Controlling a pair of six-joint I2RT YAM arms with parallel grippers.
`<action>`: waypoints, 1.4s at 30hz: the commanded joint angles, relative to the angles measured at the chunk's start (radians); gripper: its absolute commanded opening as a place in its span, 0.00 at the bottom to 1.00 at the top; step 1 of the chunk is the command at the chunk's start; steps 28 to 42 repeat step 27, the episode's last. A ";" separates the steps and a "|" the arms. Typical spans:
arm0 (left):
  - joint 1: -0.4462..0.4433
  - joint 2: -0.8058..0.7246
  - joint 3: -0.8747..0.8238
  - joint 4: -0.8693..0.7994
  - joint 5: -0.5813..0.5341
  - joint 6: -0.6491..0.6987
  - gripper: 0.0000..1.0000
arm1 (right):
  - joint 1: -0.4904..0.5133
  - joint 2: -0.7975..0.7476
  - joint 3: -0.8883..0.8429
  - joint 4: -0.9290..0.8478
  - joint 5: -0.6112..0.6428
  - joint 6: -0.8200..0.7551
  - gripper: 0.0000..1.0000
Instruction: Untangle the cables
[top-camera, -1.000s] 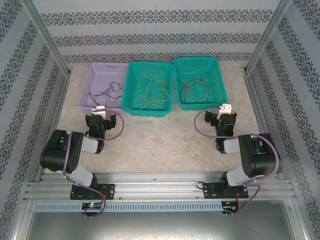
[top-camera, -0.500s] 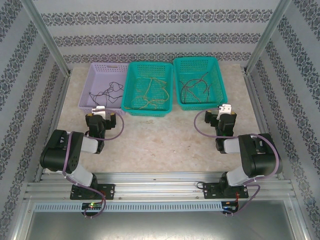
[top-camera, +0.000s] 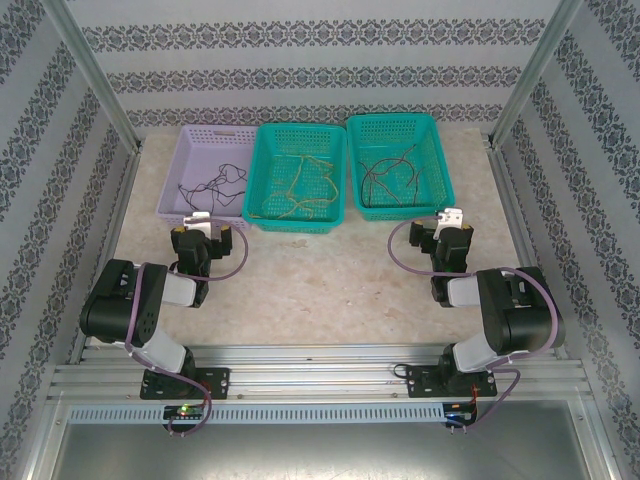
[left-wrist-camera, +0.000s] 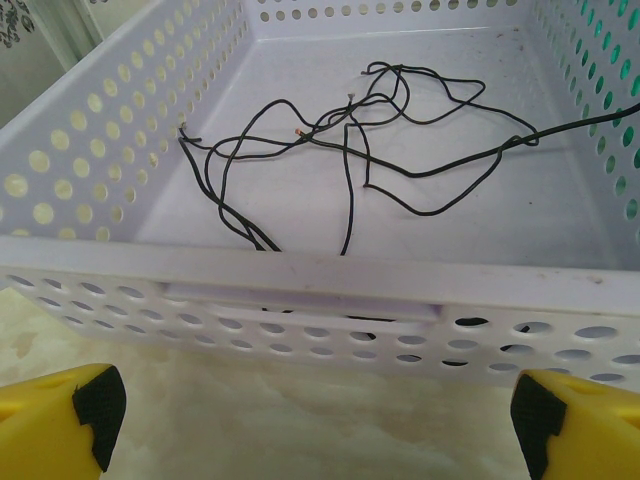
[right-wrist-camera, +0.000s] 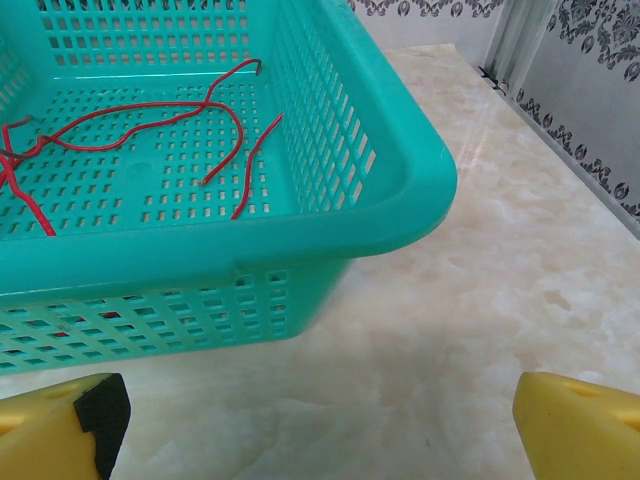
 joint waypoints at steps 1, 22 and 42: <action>0.009 0.003 0.014 0.060 -0.011 -0.021 1.00 | -0.002 -0.006 0.019 0.004 -0.003 0.001 0.98; 0.009 0.004 0.016 0.057 -0.005 -0.019 1.00 | -0.002 -0.006 0.019 0.004 -0.001 0.001 0.98; 0.009 0.003 0.013 0.063 -0.004 -0.016 1.00 | -0.002 -0.006 0.020 0.004 -0.001 0.002 0.98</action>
